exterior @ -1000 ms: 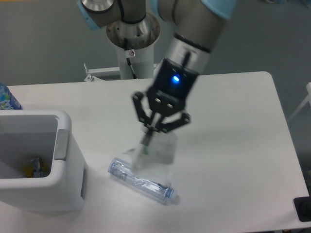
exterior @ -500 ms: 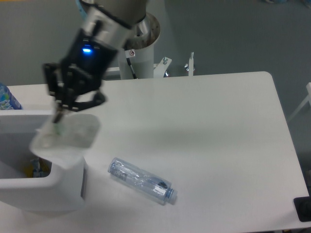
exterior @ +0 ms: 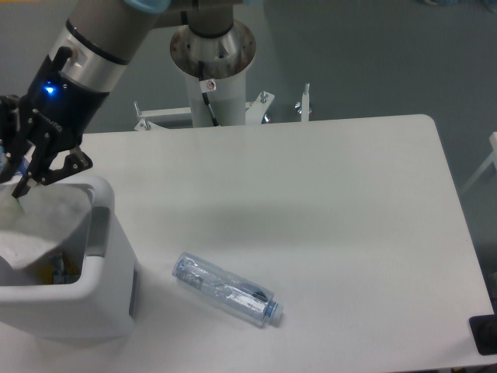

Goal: Place the trash in the trash can
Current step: 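Open the gripper to drop the tissue into the bin, then move the gripper over the clear plastic bottle and lower it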

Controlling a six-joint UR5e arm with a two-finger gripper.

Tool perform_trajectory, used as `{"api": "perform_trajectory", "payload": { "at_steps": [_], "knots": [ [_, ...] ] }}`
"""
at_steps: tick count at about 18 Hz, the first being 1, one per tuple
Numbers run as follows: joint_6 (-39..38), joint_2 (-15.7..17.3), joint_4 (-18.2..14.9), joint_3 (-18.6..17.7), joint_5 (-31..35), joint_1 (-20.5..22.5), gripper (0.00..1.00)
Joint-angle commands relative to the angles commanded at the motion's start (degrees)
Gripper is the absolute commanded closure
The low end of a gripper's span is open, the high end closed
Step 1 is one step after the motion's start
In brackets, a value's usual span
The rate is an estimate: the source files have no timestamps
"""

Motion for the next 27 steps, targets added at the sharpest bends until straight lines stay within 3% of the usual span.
{"api": "perform_trajectory", "payload": {
  "at_steps": [4,11,14,19,23,27],
  "knots": [
    [-1.2,-0.8,0.4,-0.1,1.4,1.0,0.00],
    [-5.8,-3.9,0.2,-0.4,3.9,14.7,0.00],
    [-8.9,-7.3,0.3,-0.5,4.0,18.3,0.00],
    [-10.1,-11.7,0.4,-0.6,9.1,19.5,0.00],
    [-24.0,-14.1,0.4,-0.5,18.4,19.3,0.00],
    [-28.3,-17.0,0.3,-1.0,24.3,18.9,0.00]
  ]
}}
